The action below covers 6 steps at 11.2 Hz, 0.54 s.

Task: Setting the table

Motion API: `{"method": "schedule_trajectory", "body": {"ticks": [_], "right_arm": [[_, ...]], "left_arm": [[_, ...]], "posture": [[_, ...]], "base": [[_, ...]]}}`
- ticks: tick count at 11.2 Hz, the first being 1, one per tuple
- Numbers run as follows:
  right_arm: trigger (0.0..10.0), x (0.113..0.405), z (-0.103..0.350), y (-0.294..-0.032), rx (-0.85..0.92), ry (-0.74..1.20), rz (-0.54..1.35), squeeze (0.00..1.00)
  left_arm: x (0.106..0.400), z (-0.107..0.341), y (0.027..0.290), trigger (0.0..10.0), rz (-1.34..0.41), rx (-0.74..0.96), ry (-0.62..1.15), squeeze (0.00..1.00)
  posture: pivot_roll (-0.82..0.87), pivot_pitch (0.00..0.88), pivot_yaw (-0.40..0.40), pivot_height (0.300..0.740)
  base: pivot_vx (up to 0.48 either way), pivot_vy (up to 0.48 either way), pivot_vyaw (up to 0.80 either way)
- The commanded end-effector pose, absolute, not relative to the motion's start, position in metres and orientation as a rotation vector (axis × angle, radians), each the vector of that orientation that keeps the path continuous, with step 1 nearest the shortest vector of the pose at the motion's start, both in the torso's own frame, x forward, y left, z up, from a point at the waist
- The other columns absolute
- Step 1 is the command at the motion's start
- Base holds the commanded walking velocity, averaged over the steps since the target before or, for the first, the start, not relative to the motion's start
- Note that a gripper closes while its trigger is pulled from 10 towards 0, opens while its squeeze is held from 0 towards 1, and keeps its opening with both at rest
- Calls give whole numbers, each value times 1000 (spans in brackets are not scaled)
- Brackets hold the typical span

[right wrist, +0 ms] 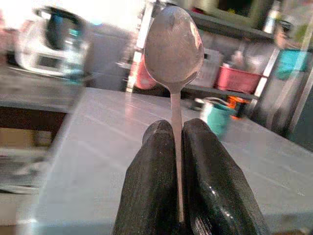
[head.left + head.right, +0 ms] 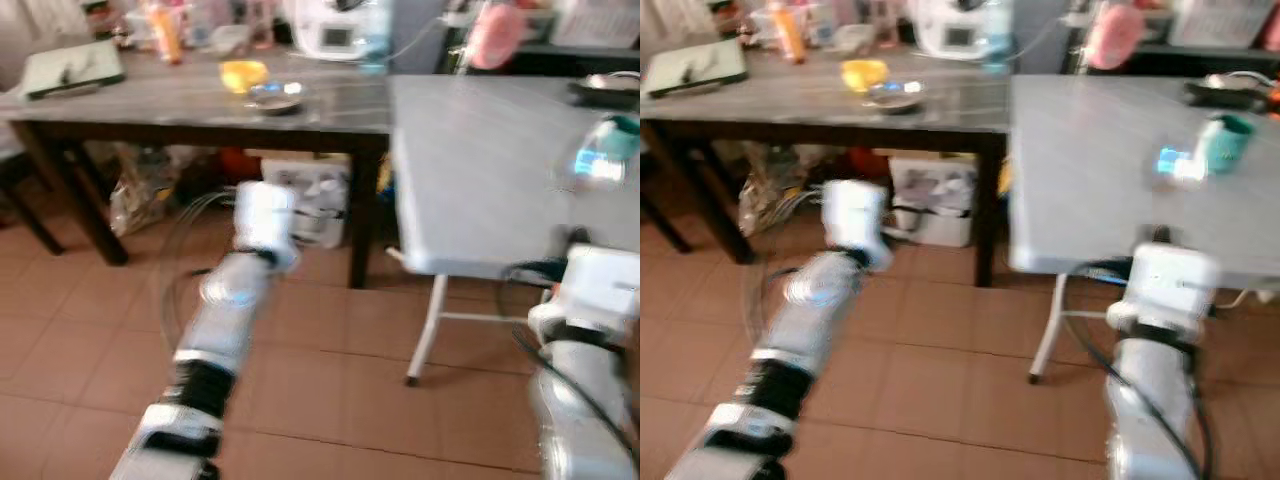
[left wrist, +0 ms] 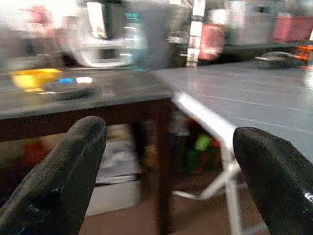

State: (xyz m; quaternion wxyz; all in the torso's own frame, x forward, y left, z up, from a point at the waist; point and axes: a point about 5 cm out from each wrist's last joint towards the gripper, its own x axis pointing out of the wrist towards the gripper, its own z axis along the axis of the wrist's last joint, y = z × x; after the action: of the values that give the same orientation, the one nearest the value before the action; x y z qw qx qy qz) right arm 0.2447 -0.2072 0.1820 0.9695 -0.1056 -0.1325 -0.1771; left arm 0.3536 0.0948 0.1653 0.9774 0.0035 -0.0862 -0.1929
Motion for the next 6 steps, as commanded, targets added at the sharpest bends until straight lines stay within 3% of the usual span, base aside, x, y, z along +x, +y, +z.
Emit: {"method": "schedule_trajectory", "body": {"ticks": [1, 6], "right_arm": [[10000, 242, 183, -214, -222, -274, -384, 0], [10000, 239, 182, -217, -229, -270, -389, 0]], "left_arm": [[352, 166, 85, 10000, -413, 20, -181, 0], [354, 164, 85, 10000, -395, 22, -176, 0]], "posture": [[68, 73, 31, 740], [56, 75, 25, 740]], "base": [[0, 480, 0], [0, 480, 0]]}}
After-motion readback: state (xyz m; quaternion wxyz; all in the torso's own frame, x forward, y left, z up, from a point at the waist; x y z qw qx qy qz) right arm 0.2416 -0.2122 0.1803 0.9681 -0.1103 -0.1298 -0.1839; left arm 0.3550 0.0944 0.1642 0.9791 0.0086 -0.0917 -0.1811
